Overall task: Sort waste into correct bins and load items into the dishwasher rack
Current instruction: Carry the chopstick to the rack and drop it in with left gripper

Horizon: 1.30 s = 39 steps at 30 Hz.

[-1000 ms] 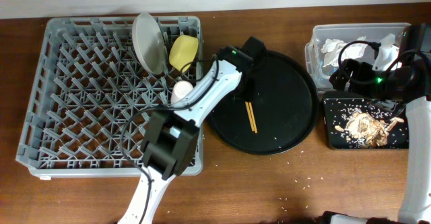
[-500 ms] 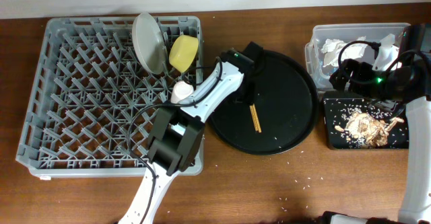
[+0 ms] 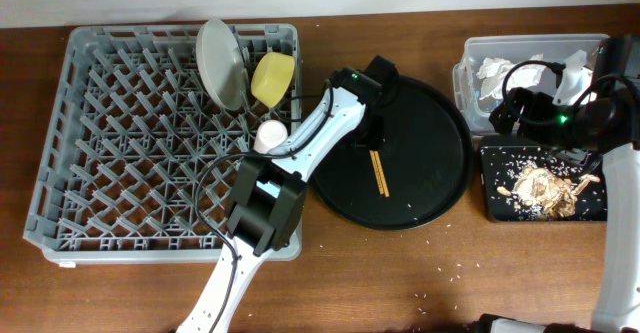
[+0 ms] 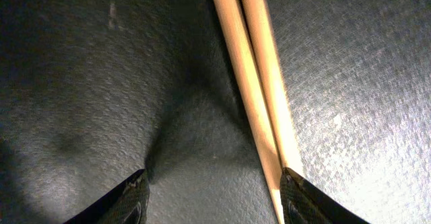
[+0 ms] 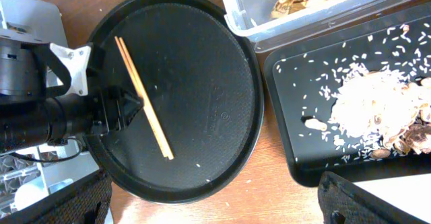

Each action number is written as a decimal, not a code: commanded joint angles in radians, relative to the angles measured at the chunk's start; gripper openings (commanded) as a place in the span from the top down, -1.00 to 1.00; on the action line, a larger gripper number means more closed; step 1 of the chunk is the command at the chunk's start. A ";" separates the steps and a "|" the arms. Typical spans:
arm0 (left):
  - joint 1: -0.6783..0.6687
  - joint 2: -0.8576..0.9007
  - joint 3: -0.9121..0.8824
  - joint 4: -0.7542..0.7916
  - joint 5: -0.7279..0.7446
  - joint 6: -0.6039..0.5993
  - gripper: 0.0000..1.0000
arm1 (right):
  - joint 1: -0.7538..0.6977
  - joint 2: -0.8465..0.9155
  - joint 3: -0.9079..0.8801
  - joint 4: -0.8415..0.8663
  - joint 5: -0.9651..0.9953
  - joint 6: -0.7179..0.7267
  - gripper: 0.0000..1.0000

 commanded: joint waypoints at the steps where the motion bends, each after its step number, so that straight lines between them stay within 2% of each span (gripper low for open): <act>1: 0.002 0.036 0.004 -0.008 -0.004 -0.009 -0.23 | -0.002 0.002 0.006 -0.001 0.013 -0.007 -0.97; 4: 0.002 0.036 0.004 -0.014 -0.005 -0.008 -0.21 | -0.002 0.002 0.006 -0.001 0.013 -0.007 -0.97; 5: 0.002 0.036 0.004 -0.025 -0.005 -0.008 -0.15 | -0.002 0.002 0.006 -0.001 0.013 -0.007 -0.97; 14: 0.003 0.036 -0.002 -0.077 -0.004 -0.008 -0.13 | -0.002 0.002 0.006 -0.001 0.013 -0.007 -0.97; 20: 0.019 0.036 0.156 -0.124 0.039 -0.011 -0.13 | -0.002 0.002 0.006 -0.001 0.013 -0.007 -0.97; 23: 0.017 0.044 0.167 -0.121 -0.067 -0.168 -0.13 | -0.002 0.002 0.006 -0.001 0.013 -0.007 -0.97; 26: 0.017 0.076 0.166 -0.119 -0.069 -0.265 -0.14 | -0.002 0.002 0.006 -0.001 0.013 -0.007 -0.97; 32: 0.016 0.101 0.161 -0.078 -0.042 -0.275 -0.14 | -0.002 0.002 0.006 -0.001 0.013 -0.007 -0.97; 39: 0.018 0.100 0.200 -0.107 -0.005 -0.274 -0.13 | -0.002 0.002 0.006 -0.001 0.013 -0.007 -0.97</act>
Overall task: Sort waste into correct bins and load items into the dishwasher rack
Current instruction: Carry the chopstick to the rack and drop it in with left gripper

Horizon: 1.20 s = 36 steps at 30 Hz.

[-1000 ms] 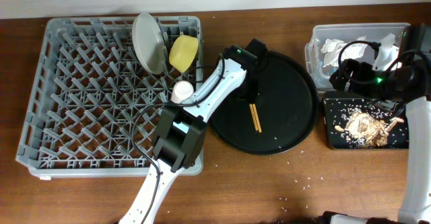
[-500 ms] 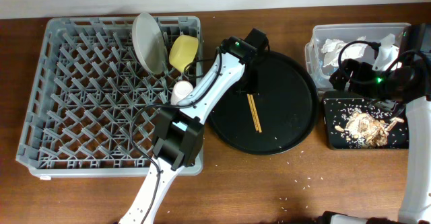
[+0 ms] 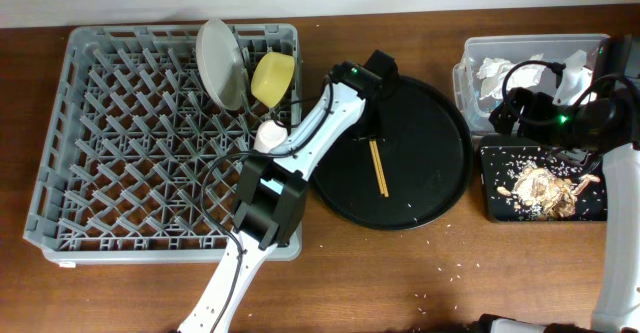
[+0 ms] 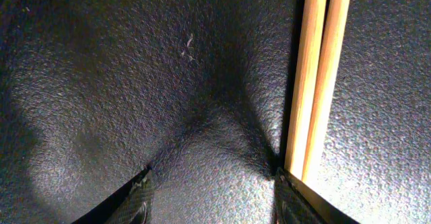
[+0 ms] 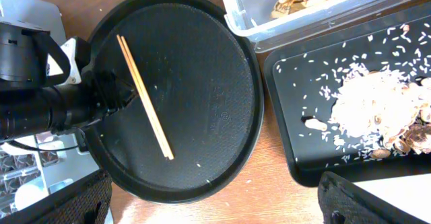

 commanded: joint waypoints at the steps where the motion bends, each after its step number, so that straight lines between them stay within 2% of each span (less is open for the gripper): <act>1: 0.006 0.013 0.060 -0.037 0.029 -0.002 -0.13 | -0.002 0.002 0.006 -0.001 0.013 -0.006 -0.97; 3: 0.007 0.013 0.088 -0.048 0.029 0.026 -0.13 | -0.002 0.002 0.006 -0.001 0.013 -0.006 -0.97; 24: 0.003 0.089 0.055 -0.050 0.021 0.026 -0.13 | -0.003 0.002 0.006 -0.001 0.012 -0.006 -0.97; 26: 0.003 0.092 0.055 -0.050 0.021 0.026 0.10 | -0.003 0.002 0.006 -0.001 0.013 -0.006 -0.97; 27: 0.003 0.092 0.055 -0.050 0.021 0.036 0.53 | -0.003 0.002 0.006 -0.001 0.013 -0.006 -0.97; 29: 0.003 0.092 0.056 -0.062 0.021 0.048 0.99 | -0.003 0.002 0.006 -0.001 0.013 -0.006 -0.97; 33: 0.011 0.092 0.116 -0.121 0.021 0.130 0.99 | -0.003 0.002 0.006 -0.001 0.013 -0.006 -0.97; 36: 0.032 0.092 0.312 -0.229 -0.013 0.200 0.99 | -0.003 0.002 0.006 -0.001 0.013 -0.006 -0.97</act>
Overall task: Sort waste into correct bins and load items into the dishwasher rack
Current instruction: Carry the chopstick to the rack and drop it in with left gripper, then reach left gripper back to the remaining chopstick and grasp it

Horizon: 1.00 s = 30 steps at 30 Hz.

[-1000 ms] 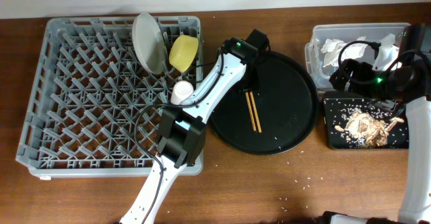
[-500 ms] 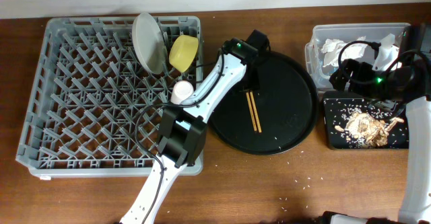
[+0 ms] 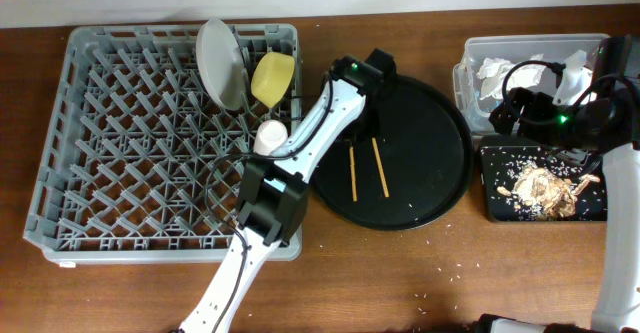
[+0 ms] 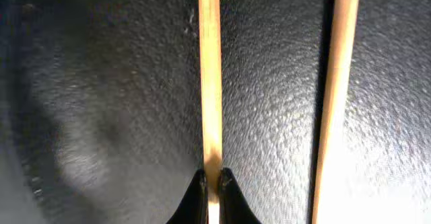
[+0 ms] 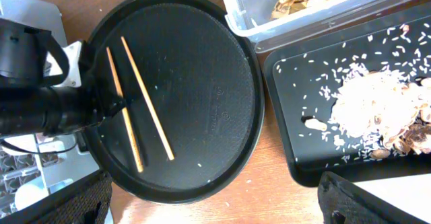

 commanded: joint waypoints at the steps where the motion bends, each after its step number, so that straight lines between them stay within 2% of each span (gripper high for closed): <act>1: 0.037 0.017 0.274 -0.132 -0.046 0.116 0.99 | -0.003 0.002 0.006 -0.001 0.012 -0.007 -0.97; 3: 0.058 0.017 0.475 -0.248 -0.045 0.144 0.99 | -0.003 0.002 0.006 -0.001 0.012 -0.007 -0.97; 4: 0.065 -0.005 0.516 -0.246 0.030 0.242 0.99 | -0.003 0.002 0.006 -0.001 0.012 -0.007 -0.97; 8: 0.093 -0.197 0.510 -0.247 0.024 0.340 0.99 | -0.003 0.002 0.006 -0.001 0.012 -0.007 -0.97; 11: 0.134 -0.372 0.438 -0.247 0.014 0.386 0.99 | -0.003 0.002 0.006 -0.001 0.012 -0.007 -0.97; 12: 0.152 -0.443 0.375 -0.247 0.004 0.390 0.99 | -0.003 0.002 0.006 -0.001 0.012 -0.007 -0.97; 16: 0.225 -0.760 -0.064 -0.247 -0.197 0.413 0.99 | -0.003 0.002 0.006 -0.001 0.012 -0.007 -0.97; 17: 0.257 -0.834 -0.222 -0.247 -0.215 0.402 0.99 | -0.003 0.002 0.006 -0.001 0.012 -0.007 -0.97; 19: 0.282 -0.854 -0.368 -0.242 -0.216 0.397 0.99 | -0.003 0.002 0.006 -0.001 0.012 -0.007 -0.97; 21: 0.286 -0.853 -0.529 -0.188 -0.280 0.397 0.99 | -0.003 0.002 0.006 -0.001 0.012 -0.007 -0.97; 22: 0.286 -0.853 -0.668 -0.086 -0.320 0.397 1.00 | -0.003 0.002 0.006 -0.001 0.012 -0.007 -0.97; 25: 0.296 -0.853 -0.863 0.087 -0.328 0.397 1.00 | -0.003 0.002 0.006 -0.001 0.012 -0.007 -0.97; 28: 0.339 -0.853 -1.030 0.250 -0.356 0.346 1.00 | -0.003 0.002 0.006 -0.001 0.012 -0.007 -0.97; 30: 0.346 -0.853 -1.084 0.306 -0.356 0.343 0.99 | -0.003 0.002 0.006 -0.001 0.012 -0.007 -0.97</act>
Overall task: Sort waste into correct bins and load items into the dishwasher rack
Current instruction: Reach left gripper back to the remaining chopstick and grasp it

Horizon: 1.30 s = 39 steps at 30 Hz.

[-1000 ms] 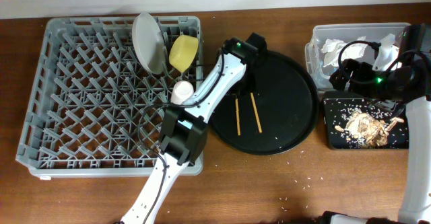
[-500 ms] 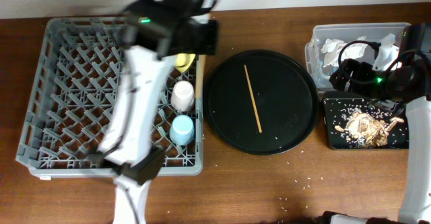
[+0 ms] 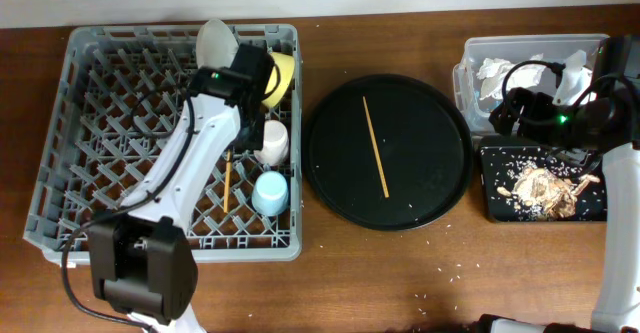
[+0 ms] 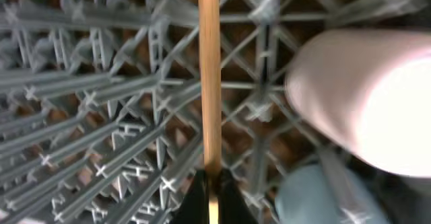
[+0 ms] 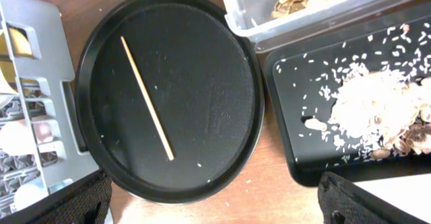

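My left gripper (image 4: 210,198) is shut on the end of a wooden chopstick (image 4: 209,76) and holds it over the grey dishwasher rack (image 3: 90,123). In the overhead view that chopstick (image 3: 226,183) points toward the rack's front, just left of a white cup (image 3: 272,138) and a light blue cup (image 3: 270,193). A second chopstick (image 3: 375,148) lies alone on the round black tray (image 3: 430,188). My right gripper (image 5: 212,210) hangs open high above the tray's near rim, holding nothing.
A grey plate (image 3: 215,43) and a yellow bowl (image 3: 282,76) stand at the rack's back. At the right are a clear bin (image 3: 530,58) with paper scraps and a black tray (image 3: 500,198) of rice and food waste. Rice grains dot the wooden table (image 3: 450,273).
My left gripper, shut on one chopstick down on the black tray, now holds it over the rack beside the cups. The other chopstick stays on the tray. The right arm is unmoved.
First my left gripper stood open on the black tray with the pair of chopsticks by its right finger, and likewise later. Then it was shut on one chopstick, set apart from the other. Now that chopstick is over the rack.
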Each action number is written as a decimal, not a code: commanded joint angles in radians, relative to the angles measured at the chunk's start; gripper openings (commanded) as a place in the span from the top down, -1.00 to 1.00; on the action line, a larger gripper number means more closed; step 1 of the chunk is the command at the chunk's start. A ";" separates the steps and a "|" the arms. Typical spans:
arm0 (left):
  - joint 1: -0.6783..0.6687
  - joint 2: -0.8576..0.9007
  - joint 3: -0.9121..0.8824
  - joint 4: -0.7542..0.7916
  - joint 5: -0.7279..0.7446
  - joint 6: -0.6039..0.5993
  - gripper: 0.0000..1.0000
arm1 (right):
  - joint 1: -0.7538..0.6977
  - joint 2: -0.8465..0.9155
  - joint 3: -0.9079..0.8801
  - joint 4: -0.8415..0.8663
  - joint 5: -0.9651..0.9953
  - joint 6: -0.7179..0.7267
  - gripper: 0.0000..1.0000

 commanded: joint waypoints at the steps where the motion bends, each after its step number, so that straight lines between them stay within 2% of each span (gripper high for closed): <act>1: 0.021 -0.010 -0.070 0.050 -0.031 -0.029 0.76 | -0.003 0.001 0.006 -0.002 0.013 -0.006 -0.97; 3: 0.021 -0.011 -0.063 0.072 -0.030 -0.029 0.13 | -0.003 0.001 0.006 -0.002 0.013 -0.006 -0.97; 5: 0.012 -0.011 -0.025 0.064 -0.013 -0.027 0.04 | -0.003 0.001 0.006 -0.002 0.013 -0.006 -0.97; 8: -0.012 -0.012 0.133 0.021 0.105 -0.023 0.04 | -0.003 0.001 0.006 -0.002 0.013 -0.006 -0.97; 9: -0.023 -0.012 0.191 0.023 0.187 -0.072 0.04 | -0.003 0.001 0.006 -0.002 0.013 -0.006 -0.97; 11: -0.064 -0.011 0.245 0.057 0.248 -0.226 -0.02 | -0.003 0.001 0.006 -0.002 0.013 -0.006 -0.97; 14: -0.145 0.034 0.245 0.148 0.272 -0.266 -0.04 | -0.003 0.001 0.006 -0.002 0.013 -0.006 -0.97; 17: -0.241 0.140 0.246 0.235 0.275 -0.325 -0.25 | -0.003 0.001 0.006 -0.002 0.013 -0.006 -0.97; 20: -0.294 0.282 0.284 0.269 0.298 -0.346 -0.24 | -0.003 0.001 0.006 -0.002 0.013 -0.006 -0.97; 24: -0.328 0.350 0.295 0.359 0.319 -0.372 -0.04 | -0.003 0.001 0.006 -0.002 0.013 -0.006 -0.97; 27: -0.342 0.368 0.295 0.412 0.319 -0.383 -0.03 | -0.003 0.001 0.006 -0.002 0.013 -0.006 -0.97; 33: -0.398 0.418 0.295 0.415 0.319 -0.389 -0.02 | -0.003 0.001 0.006 -0.002 0.013 -0.006 -0.97; 39: -0.458 0.452 0.295 0.396 0.217 -0.352 0.00 | -0.003 0.001 0.006 -0.002 0.013 -0.006 -0.97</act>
